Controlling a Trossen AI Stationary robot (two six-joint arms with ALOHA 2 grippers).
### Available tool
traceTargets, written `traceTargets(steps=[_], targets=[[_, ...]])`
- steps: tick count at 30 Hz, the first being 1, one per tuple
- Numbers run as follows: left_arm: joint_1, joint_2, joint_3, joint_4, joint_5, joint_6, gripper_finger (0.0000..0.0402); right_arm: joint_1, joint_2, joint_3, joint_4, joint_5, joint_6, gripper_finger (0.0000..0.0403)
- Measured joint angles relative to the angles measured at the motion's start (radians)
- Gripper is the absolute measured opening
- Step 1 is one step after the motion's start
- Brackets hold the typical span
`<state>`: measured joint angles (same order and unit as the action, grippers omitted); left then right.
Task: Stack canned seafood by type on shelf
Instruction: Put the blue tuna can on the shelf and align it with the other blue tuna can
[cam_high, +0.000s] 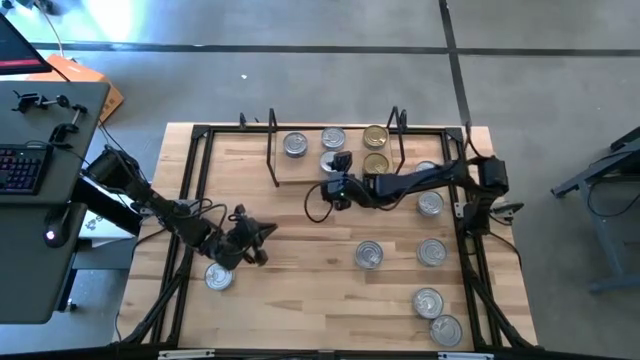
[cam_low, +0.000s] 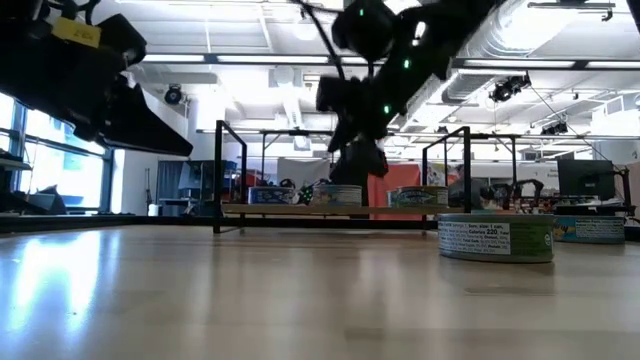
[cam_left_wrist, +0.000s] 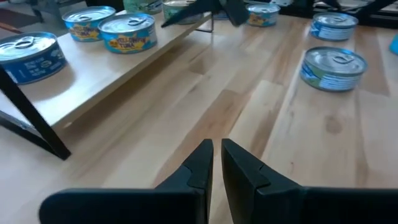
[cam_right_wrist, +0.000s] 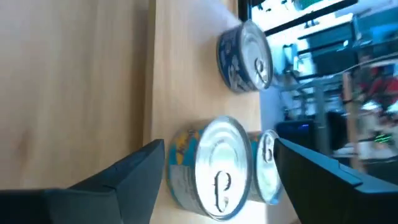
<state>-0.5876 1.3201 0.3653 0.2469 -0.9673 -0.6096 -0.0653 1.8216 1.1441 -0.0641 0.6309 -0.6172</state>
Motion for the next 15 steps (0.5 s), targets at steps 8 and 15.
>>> traceTargets(steps=[8,15], targets=[[-0.045,0.000,0.000,0.010,0.000,0.056,0.0023,0.140,-0.030,-0.013,0.165,-0.370,0.451,0.0287],[-0.063,0.000,0.000,0.011,0.000,0.100,0.0023,0.311,-0.092,-0.001,-0.273,-0.278,0.779,0.0265]])
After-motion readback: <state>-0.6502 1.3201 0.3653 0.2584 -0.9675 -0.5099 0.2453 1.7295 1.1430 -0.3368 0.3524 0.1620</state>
